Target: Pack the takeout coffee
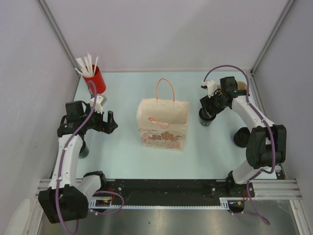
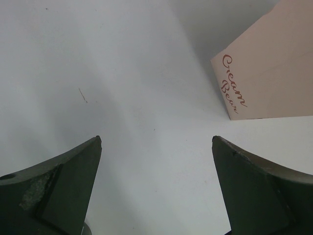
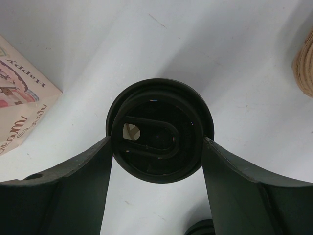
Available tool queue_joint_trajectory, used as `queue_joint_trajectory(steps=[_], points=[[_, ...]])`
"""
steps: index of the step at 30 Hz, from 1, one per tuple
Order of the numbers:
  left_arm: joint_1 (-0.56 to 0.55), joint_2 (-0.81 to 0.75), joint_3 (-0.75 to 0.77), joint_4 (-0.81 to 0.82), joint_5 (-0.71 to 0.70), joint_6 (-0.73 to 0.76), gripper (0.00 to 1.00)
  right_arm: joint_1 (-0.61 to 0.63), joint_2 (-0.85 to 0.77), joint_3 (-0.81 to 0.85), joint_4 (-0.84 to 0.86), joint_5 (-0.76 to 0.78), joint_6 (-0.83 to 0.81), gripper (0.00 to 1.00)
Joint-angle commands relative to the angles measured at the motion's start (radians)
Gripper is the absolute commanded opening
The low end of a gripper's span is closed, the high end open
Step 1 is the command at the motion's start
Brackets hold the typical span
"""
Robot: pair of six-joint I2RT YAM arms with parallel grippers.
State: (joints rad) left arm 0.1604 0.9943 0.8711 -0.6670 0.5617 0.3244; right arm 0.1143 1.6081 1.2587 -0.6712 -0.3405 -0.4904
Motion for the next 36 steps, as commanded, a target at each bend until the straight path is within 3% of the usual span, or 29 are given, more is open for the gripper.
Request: queue_joint_trajectory(steps=[1, 15, 27, 36], points=[[0.013, -0.016, -0.006, 0.020, 0.032, 0.019, 0.99, 0.001, -0.030, 0.005, 0.010, 0.028, -0.002, 0.56], [0.016, -0.011, -0.007, 0.020, 0.030, 0.016, 0.99, -0.007, -0.232, 0.063, -0.004, -0.080, 0.044, 0.55], [0.019, -0.010, -0.009, 0.023, 0.026, 0.018, 0.99, 0.012, -0.346, 0.448, -0.154, -0.314, 0.160, 0.55], [0.022, -0.010, -0.009, 0.024, 0.024, 0.018, 1.00, 0.201, -0.333, 0.535, -0.195, -0.402, 0.187, 0.56]])
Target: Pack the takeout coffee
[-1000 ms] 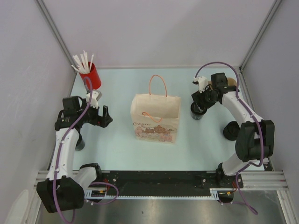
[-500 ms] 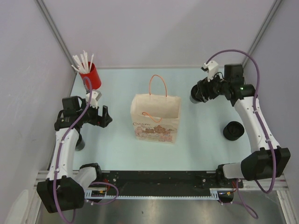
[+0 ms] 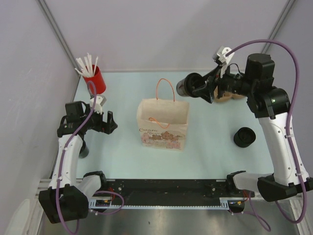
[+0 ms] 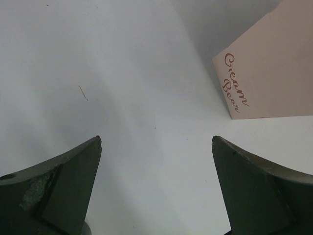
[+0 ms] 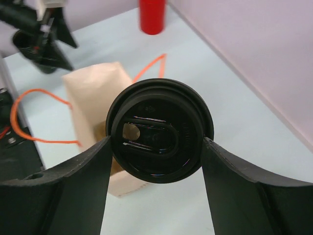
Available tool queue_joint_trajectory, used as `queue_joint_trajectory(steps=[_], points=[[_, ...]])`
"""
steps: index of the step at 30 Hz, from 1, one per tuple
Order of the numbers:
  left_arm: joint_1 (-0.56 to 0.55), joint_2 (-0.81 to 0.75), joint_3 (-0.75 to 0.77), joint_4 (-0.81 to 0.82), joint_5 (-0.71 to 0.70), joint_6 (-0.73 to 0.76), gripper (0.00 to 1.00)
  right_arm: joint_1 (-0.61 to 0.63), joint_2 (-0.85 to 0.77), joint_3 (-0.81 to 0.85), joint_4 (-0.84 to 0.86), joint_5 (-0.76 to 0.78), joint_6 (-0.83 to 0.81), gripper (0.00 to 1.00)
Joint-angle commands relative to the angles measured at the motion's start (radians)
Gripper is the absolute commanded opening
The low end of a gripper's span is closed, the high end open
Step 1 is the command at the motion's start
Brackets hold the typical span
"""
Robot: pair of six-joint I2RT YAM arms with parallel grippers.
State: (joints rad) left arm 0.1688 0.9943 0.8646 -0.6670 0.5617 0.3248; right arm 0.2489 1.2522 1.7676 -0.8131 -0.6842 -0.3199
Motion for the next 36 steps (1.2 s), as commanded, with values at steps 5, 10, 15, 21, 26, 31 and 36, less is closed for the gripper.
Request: queue_joint_trajectory(steps=[5, 10, 15, 21, 26, 31, 36], points=[[0.017, -0.006, -0.004, 0.024, 0.024, 0.017, 0.99, 0.127, 0.068, 0.021, -0.087, -0.074, -0.033, 0.56], [0.015, -0.003, -0.004, 0.024, 0.024, 0.016, 0.99, 0.219, 0.118, 0.019, -0.135, -0.052, -0.087, 0.56], [0.018, -0.005, -0.004, 0.026, 0.024, 0.017, 1.00, 0.282, 0.202, 0.061, -0.188, 0.002, -0.157, 0.56], [0.017, -0.003, -0.004, 0.026, 0.027, 0.019, 0.99, 0.296, 0.334, 0.187, -0.322, 0.017, -0.245, 0.56], [0.018, -0.003, -0.006, 0.026, 0.029, 0.019, 1.00, 0.302, 0.420, 0.262, -0.429, 0.040, -0.327, 0.56], [0.018, -0.003, -0.006, 0.024, 0.030, 0.019, 0.99, 0.320, 0.470, 0.276, -0.475, 0.086, -0.380, 0.55], [0.018, 0.000, -0.004, 0.026, 0.030, 0.020, 0.99, 0.354, 0.474, 0.251, -0.483, 0.141, -0.436, 0.55]])
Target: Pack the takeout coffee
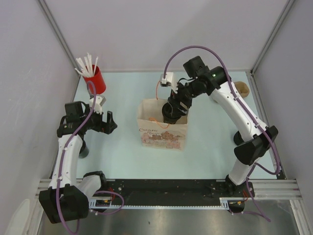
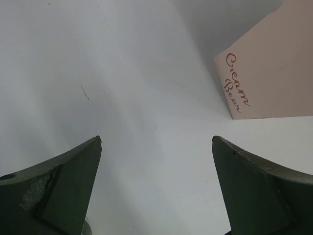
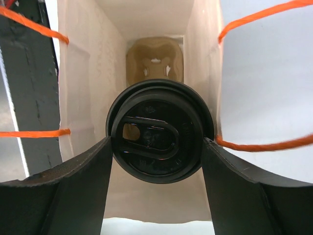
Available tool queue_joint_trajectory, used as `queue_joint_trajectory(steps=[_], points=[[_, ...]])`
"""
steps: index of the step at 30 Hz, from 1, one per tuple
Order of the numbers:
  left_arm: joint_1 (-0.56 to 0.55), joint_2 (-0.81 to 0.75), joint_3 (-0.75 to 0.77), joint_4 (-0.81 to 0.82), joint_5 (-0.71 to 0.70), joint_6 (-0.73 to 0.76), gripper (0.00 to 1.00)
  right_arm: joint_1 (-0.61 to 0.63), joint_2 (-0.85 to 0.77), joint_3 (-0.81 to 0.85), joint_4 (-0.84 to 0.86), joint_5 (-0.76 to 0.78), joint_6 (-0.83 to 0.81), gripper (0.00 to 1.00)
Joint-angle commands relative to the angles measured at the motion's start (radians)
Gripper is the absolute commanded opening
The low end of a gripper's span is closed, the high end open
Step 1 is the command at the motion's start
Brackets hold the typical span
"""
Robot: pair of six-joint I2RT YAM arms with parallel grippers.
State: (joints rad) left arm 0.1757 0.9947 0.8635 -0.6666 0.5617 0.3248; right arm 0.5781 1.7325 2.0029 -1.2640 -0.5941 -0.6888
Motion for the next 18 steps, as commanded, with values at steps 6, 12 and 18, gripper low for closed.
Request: queue_joint_trajectory(steps=[6, 12, 18], points=[[0.011, 0.001, -0.004, 0.025, 0.032, 0.022, 1.00, 0.042, 0.022, 0.030, -0.086, 0.077, -0.126, 0.55], [0.010, 0.002, -0.004, 0.025, 0.032, 0.022, 1.00, 0.063, 0.058, 0.025, -0.129, 0.105, -0.160, 0.56], [0.011, 0.002, -0.004, 0.025, 0.032, 0.022, 1.00, 0.065, 0.113, 0.062, -0.176, 0.109, -0.179, 0.56]])
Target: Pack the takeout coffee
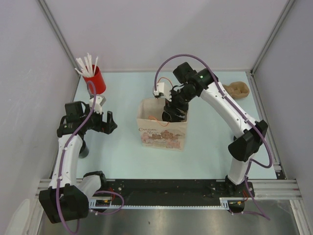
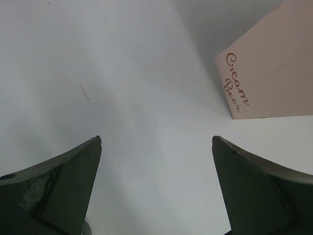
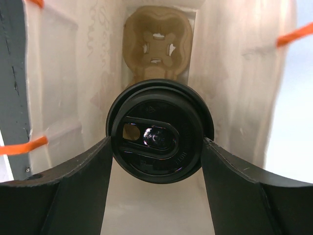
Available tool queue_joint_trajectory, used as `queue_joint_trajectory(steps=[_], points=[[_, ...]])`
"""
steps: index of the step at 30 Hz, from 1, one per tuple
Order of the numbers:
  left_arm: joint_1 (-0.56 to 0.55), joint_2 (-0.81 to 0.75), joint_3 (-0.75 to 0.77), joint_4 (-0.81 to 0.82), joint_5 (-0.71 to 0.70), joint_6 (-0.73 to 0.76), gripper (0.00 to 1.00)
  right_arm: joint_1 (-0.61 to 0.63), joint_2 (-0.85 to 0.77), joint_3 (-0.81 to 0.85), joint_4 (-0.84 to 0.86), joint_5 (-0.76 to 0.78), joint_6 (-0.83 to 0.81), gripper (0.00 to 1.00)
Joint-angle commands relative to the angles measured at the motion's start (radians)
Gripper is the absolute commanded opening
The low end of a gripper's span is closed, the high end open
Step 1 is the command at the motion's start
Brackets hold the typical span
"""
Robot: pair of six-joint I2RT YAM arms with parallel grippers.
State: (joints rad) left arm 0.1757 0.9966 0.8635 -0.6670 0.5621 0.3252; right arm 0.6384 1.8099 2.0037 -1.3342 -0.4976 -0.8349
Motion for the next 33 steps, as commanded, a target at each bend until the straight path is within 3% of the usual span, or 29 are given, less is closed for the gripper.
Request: queue_joint_trajectory(steps=[1, 16, 33], points=[[0.011, 0.000, -0.004, 0.026, 0.032, 0.023, 0.99, 0.006, 0.045, 0.069, -0.114, 0.010, -0.035, 0.56], [0.010, -0.001, -0.004, 0.026, 0.032, 0.023, 1.00, 0.037, 0.068, -0.014, -0.174, 0.016, -0.061, 0.55], [0.011, -0.003, -0.004, 0.021, 0.035, 0.023, 0.99, 0.050, 0.054, -0.183, -0.096, 0.016, -0.041, 0.53]])
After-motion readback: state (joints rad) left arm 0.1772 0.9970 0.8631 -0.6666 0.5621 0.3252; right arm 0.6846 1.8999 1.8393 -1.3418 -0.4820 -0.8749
